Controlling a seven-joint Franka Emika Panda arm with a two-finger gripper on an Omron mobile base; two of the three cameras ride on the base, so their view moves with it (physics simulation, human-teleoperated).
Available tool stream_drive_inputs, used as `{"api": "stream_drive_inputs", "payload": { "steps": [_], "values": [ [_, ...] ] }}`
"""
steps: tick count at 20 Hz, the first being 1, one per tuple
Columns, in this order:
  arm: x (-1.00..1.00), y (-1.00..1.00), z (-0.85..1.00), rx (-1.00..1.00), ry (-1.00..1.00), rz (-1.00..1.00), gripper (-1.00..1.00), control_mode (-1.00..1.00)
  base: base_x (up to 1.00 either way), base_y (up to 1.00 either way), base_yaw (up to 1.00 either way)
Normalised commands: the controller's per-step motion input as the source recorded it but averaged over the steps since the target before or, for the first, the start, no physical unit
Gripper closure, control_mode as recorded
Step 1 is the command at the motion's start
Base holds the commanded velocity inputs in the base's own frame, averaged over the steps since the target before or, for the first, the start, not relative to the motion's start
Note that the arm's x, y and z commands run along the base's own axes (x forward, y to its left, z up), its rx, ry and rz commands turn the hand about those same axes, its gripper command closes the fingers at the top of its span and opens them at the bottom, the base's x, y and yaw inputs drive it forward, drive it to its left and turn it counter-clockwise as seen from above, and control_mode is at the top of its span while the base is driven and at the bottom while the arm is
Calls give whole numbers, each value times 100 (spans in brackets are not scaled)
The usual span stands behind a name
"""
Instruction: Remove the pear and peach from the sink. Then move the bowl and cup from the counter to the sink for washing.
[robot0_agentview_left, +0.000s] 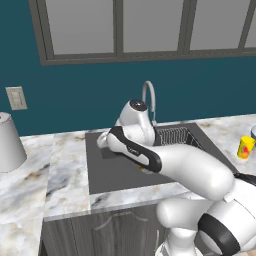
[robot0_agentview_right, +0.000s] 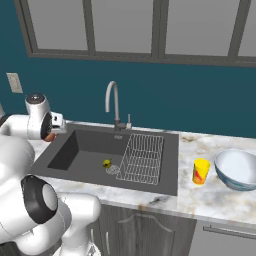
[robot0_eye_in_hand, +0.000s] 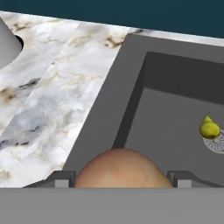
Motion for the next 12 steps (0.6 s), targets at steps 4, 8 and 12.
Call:
{"api": "stream_drive_inputs", "payload": {
  "steps": [4,8,12],
  "values": [
    [-13,31,6,0,0,12,100,-100,0,0,0],
    [-15,27,10,0,0,12,100,-100,0,0,0],
    [-19,29,6,0,0,8,100,-100,0,0,0]
  ]
}}
